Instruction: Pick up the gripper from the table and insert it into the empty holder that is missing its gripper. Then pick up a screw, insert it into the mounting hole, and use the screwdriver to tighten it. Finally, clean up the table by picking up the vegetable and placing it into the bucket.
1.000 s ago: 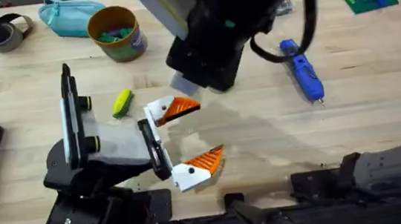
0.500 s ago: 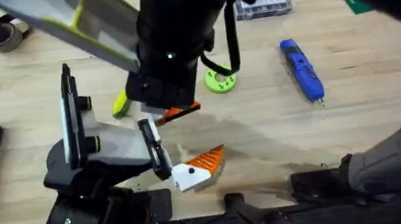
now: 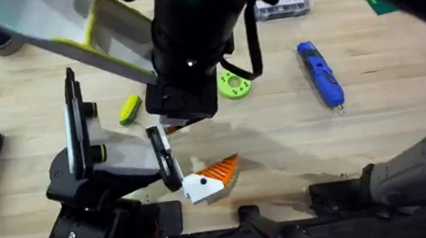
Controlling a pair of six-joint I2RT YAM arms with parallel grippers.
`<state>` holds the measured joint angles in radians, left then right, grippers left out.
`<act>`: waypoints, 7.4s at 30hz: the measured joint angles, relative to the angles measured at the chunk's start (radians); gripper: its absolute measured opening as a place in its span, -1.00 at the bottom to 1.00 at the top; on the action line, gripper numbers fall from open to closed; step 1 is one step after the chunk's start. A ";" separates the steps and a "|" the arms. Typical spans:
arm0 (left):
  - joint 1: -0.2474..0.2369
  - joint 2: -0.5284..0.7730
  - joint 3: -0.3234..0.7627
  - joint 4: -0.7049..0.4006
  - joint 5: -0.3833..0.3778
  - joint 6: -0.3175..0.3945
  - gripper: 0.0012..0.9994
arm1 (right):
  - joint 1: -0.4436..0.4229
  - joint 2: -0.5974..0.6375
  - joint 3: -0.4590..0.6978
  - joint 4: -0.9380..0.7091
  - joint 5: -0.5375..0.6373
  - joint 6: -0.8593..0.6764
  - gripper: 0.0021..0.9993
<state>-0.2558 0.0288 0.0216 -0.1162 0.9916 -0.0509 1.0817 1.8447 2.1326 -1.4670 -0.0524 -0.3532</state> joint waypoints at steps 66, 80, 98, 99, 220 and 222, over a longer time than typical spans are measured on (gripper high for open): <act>0.000 0.000 0.000 0.000 0.000 -0.002 0.98 | -0.020 0.049 0.000 0.001 0.003 -0.220 -0.98; 0.000 0.000 0.000 0.000 0.000 -0.002 0.98 | -0.020 0.064 0.000 0.012 0.003 -0.221 -0.98; 0.000 0.000 0.000 0.000 0.000 -0.002 0.98 | -0.020 0.095 0.000 0.005 0.003 -0.220 -0.98; 0.000 0.000 0.000 0.000 0.000 -0.002 0.98 | -0.020 0.098 0.000 0.005 0.003 -0.221 -0.98; 0.000 0.001 0.000 -0.001 0.000 -0.018 0.98 | -0.016 0.114 -0.059 0.052 0.003 -0.221 -0.99; 0.000 0.001 0.000 -0.001 0.000 -0.018 0.98 | -0.016 0.114 -0.059 0.052 0.003 -0.220 -0.89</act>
<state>-0.2558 0.0299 0.0216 -0.1169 0.9913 -0.0687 1.0657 1.9591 2.0735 -1.4151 -0.0494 -0.5733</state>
